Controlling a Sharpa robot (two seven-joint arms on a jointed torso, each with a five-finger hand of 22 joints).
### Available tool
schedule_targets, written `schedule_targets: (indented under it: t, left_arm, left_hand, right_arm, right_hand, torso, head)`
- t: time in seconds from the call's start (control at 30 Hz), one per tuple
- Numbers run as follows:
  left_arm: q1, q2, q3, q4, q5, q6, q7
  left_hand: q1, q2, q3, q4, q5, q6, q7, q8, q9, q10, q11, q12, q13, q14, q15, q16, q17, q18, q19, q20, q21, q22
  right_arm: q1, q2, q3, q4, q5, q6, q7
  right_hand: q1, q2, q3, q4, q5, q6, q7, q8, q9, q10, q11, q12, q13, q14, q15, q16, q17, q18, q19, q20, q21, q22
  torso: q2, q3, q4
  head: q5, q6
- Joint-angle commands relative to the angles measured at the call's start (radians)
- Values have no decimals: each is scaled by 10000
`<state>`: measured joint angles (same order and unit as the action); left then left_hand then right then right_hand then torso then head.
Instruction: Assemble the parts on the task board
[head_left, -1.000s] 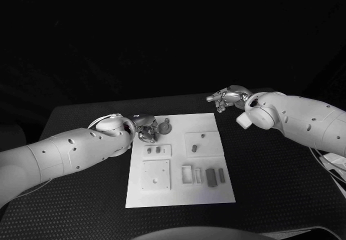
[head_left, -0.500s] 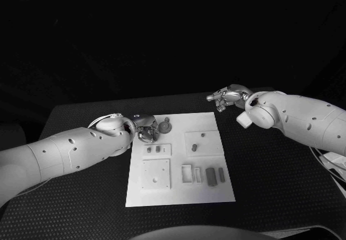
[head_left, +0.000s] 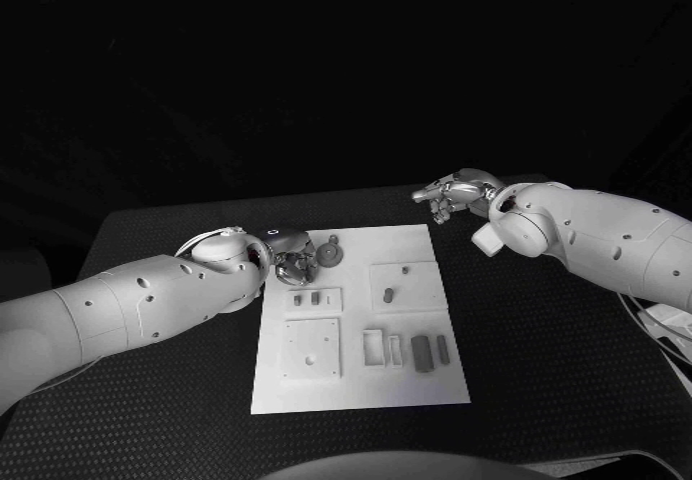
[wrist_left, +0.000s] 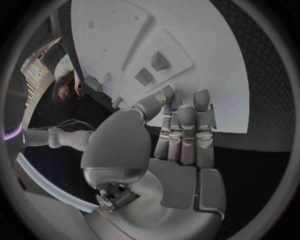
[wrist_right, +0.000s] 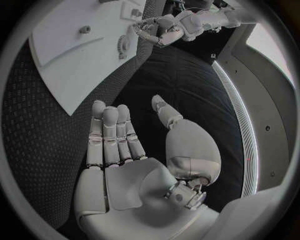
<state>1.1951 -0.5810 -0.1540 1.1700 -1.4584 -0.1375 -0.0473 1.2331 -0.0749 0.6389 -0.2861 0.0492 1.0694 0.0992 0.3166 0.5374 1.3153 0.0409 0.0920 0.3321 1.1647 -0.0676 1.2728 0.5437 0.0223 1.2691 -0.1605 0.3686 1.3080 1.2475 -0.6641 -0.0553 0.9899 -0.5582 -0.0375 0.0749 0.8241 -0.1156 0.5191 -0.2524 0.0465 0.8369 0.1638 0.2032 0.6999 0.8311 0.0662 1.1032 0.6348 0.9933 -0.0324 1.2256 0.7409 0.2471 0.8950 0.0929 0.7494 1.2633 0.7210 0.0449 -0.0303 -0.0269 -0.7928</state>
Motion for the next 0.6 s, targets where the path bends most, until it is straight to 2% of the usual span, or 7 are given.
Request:
schedule_targets:
  t: [0.03,0.17,0.23,0.27,0.37,0.43,0.6]
  left_arm:
    - [-59,25,-47,-66,67,192,-52]
    - [-59,8,-51,-55,224,127,-48]
    - [-58,-13,-53,-36,280,57,-129]
    - [-58,-24,-53,-28,281,8,-192]
    - [-58,-46,-54,-38,363,20,-227]
    - [-58,-51,-54,-43,386,-22,-242]
    - [-58,-66,-54,-25,392,-63,-238]
  left_hand:
    - [-41,75,44,12,29,10,26,-19,-6,12,-1,-21,-2,18,-31,-19,-18,475,1,-62,53,226]
    - [-125,-61,-31,16,12,-289,169,-185,-62,-266,101,-209,-70,-25,62,-34,-25,472,-46,-26,34,222]
    - [-141,-191,-90,15,11,-764,357,-447,-175,-311,141,-233,-83,-66,100,-41,-27,496,-85,20,18,221]
    - [-160,-235,-115,19,14,-828,382,-479,-191,-364,159,-256,-97,-90,118,-47,-28,498,-106,35,10,220]
    - [-188,-392,-181,25,9,-1177,502,-647,-272,-908,342,-300,-233,-336,287,-81,-31,538,-296,182,-70,219]
    - [-188,-438,-211,32,11,-1486,497,-791,-342,-1152,423,-298,-296,-452,374,-67,-23,586,-379,267,-102,221]
    - [-165,-496,-246,42,11,-1769,535,-895,-401,-1301,481,-266,-335,-531,433,-17,-9,662,-411,341,-101,226]
  right_arm:
    - [-3,0,1,20,-6,118,87]
    - [-3,-3,1,12,-6,105,87]
    - [-3,-10,1,18,-6,102,86]
    - [-3,-10,1,19,-6,106,86]
    - [-3,-15,1,10,327,155,50]
    - [-3,-12,0,-13,349,137,47]
    - [-3,-15,0,-11,348,153,46]
  right_hand:
    - [-49,81,-29,11,34,-8,92,66,-8,15,-11,36,-16,11,-59,-39,1,147,21,64,-50,16]
    - [-48,79,-30,10,34,-9,93,66,-8,14,-11,37,-18,11,-59,-39,1,147,21,64,-51,16]
    - [-48,77,-30,9,34,-10,93,65,-8,13,-11,38,-19,11,-59,-39,1,147,20,64,-51,17]
    - [-47,76,-30,9,34,-10,93,65,-9,13,-11,38,-19,11,-59,-39,1,147,20,64,-51,17]
    - [-46,73,-31,7,34,-12,93,64,-9,12,-10,38,-21,10,-59,-40,1,147,20,64,-52,17]
    - [-46,72,-31,6,34,-13,93,64,-9,12,-10,39,-23,9,-59,-40,1,147,19,64,-53,17]
    - [-43,72,-30,4,34,-16,94,62,-10,11,-10,41,-26,8,-59,-42,1,147,19,64,-54,18]
  torso:
    - [-1,7,-16]
    - [-2,2,-7]
    - [-6,4,-8]
    - [-4,5,-4]
    - [-4,7,-4]
    - [-4,5,-4]
    - [-2,3,-10]
  head:
    - [7,1]
    - [-7,2]
    - [-10,-6]
    - [-11,-6]
    - [-15,-6]
    - [-28,-4]
    - [-25,-10]
